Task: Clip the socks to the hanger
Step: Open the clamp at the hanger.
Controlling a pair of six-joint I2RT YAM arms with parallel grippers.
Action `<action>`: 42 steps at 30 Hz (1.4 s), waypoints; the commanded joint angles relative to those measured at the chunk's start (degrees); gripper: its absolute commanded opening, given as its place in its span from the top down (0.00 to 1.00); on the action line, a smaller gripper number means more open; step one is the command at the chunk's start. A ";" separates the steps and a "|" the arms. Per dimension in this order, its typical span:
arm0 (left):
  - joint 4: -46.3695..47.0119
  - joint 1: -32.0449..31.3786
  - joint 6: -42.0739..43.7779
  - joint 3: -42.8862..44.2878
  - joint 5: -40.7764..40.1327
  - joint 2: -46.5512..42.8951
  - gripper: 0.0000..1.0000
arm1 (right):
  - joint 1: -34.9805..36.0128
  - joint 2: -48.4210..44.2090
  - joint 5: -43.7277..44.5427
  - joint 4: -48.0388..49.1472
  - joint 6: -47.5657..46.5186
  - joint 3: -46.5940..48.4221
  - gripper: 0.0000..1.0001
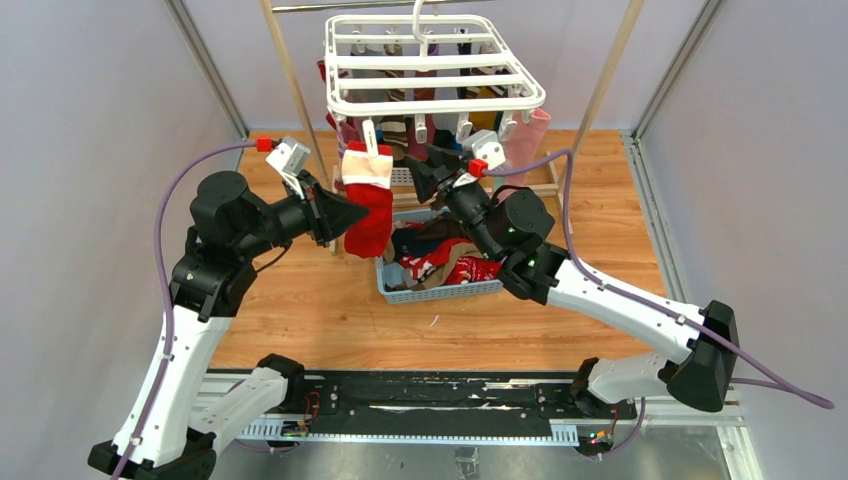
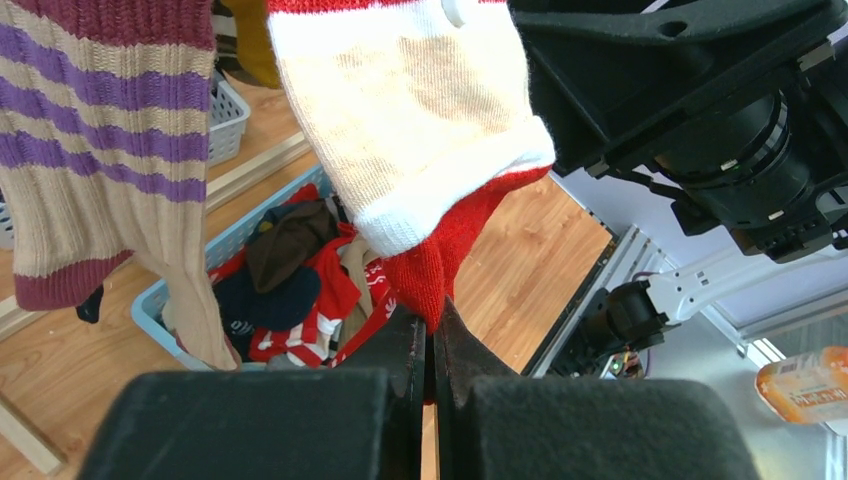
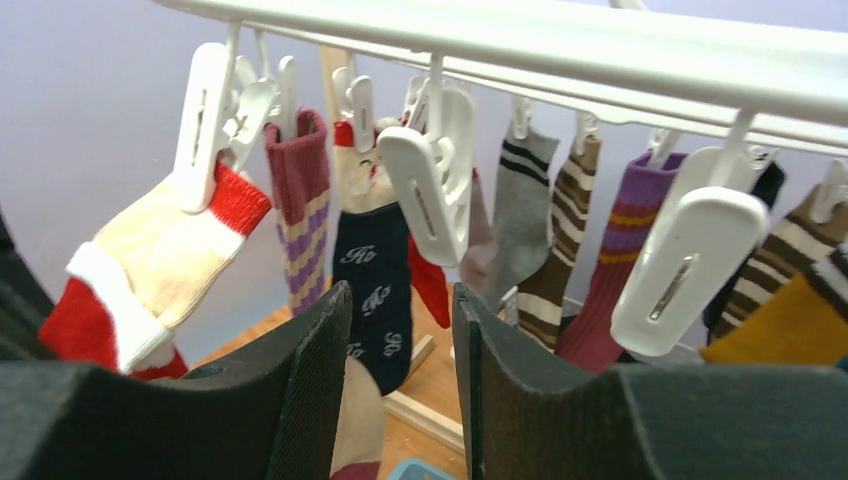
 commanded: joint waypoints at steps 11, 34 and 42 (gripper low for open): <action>-0.54 -0.09 0.13 2.36 1.25 -0.07 1.00 | 1.35 3.50 6.61 7.32 -8.44 5.77 0.61; -5.11 -0.09 4.11 5.56 -6.85 -1.82 0.35 | 0.74 -2.19 -10.26 -2.65 -1.76 4.44 1.00; -9.05 -0.09 7.71 8.09 -14.11 -4.35 0.09 | 0.65 -1.63 -14.35 -13.61 2.20 9.98 1.00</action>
